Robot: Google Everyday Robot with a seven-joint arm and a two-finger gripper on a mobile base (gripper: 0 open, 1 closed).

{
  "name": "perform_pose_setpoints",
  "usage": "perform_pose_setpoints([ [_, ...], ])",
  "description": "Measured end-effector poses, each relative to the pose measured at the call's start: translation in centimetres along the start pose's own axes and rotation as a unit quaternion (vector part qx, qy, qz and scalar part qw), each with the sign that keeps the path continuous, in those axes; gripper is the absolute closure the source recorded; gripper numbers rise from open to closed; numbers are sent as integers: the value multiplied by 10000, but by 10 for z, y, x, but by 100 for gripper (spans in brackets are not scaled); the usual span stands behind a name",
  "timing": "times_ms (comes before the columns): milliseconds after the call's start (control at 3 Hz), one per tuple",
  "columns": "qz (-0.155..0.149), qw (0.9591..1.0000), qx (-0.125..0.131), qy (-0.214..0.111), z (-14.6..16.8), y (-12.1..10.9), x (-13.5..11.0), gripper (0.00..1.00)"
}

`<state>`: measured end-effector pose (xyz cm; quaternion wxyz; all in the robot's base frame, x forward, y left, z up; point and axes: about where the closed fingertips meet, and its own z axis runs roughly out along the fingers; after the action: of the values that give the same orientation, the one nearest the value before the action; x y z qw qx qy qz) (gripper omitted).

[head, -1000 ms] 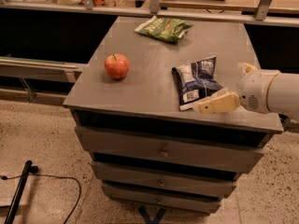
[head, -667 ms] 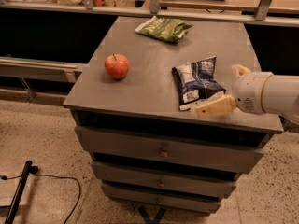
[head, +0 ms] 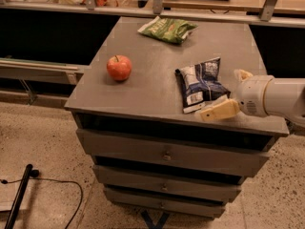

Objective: Pick blue chip bag

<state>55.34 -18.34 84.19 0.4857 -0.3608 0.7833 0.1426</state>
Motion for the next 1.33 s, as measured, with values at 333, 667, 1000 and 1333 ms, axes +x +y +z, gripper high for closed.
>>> perform_pose_setpoints([
  [333,63,10000,-3,24,-2,-6,4,16],
  [667,95,9999,2,58,-4,-9,5,40],
  [1000,69,9999,17,109,-6,-9,4,63],
  [1333,75,9998,46,159,-11,-7,7,85],
])
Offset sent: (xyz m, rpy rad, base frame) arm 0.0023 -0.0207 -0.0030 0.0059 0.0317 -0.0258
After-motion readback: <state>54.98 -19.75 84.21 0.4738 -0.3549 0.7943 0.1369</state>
